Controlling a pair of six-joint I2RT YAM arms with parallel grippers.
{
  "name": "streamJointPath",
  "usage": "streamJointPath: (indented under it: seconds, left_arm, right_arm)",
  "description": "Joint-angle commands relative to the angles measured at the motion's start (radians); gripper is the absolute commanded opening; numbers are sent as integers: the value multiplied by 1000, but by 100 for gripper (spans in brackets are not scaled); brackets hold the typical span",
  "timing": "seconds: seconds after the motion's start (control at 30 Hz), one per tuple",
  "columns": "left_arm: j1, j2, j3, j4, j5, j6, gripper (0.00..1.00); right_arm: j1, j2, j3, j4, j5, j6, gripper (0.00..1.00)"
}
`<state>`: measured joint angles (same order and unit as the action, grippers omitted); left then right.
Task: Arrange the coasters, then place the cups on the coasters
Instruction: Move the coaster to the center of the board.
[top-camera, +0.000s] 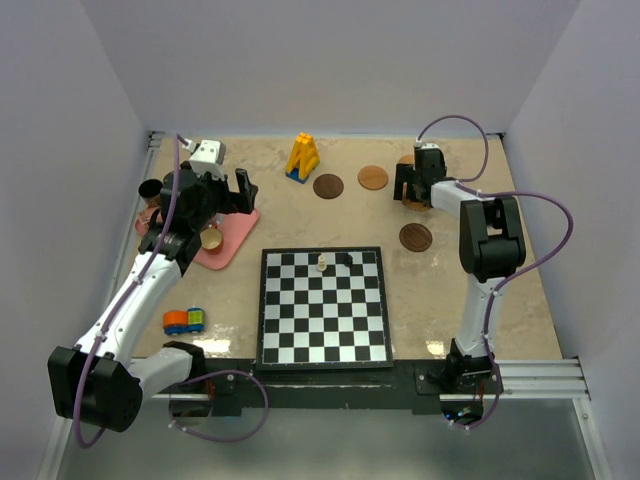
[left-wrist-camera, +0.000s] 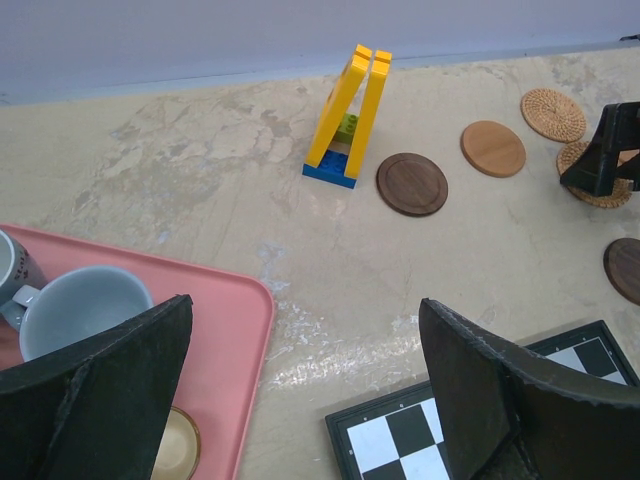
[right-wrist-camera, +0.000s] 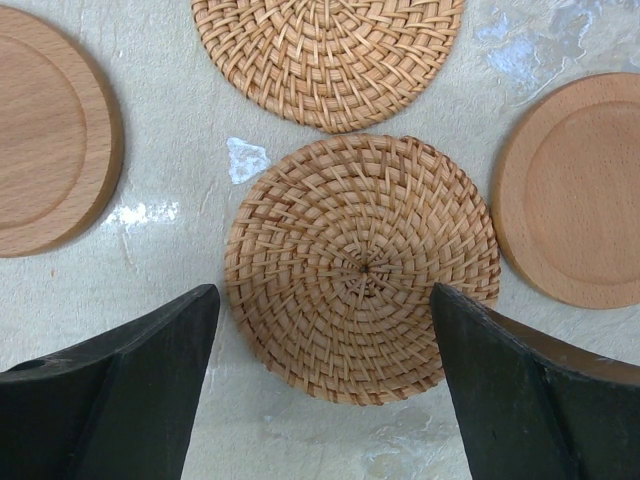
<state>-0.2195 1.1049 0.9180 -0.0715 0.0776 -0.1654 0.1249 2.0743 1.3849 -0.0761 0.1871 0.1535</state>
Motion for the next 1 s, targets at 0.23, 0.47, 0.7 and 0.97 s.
streamJointPath:
  seconds: [0.23, 0.47, 0.7, 0.97]
  left_arm:
    - [-9, -4, -4, 36, -9, -11, 100]
    - [-9, 3, -1, 35, 2, -8, 100]
    - [-9, 4, -2, 33, -7, -5, 100]
    - [-9, 1, 1, 30, -6, -3, 100]
  right_arm:
    - [-14, -43, 13, -19, -52, -26, 93]
    - [-13, -71, 26, -13, -127, -51, 96]
    - [-13, -137, 40, 1, -210, -80, 99]
    - [-10, -336, -26, -43, -195, -25, 98]
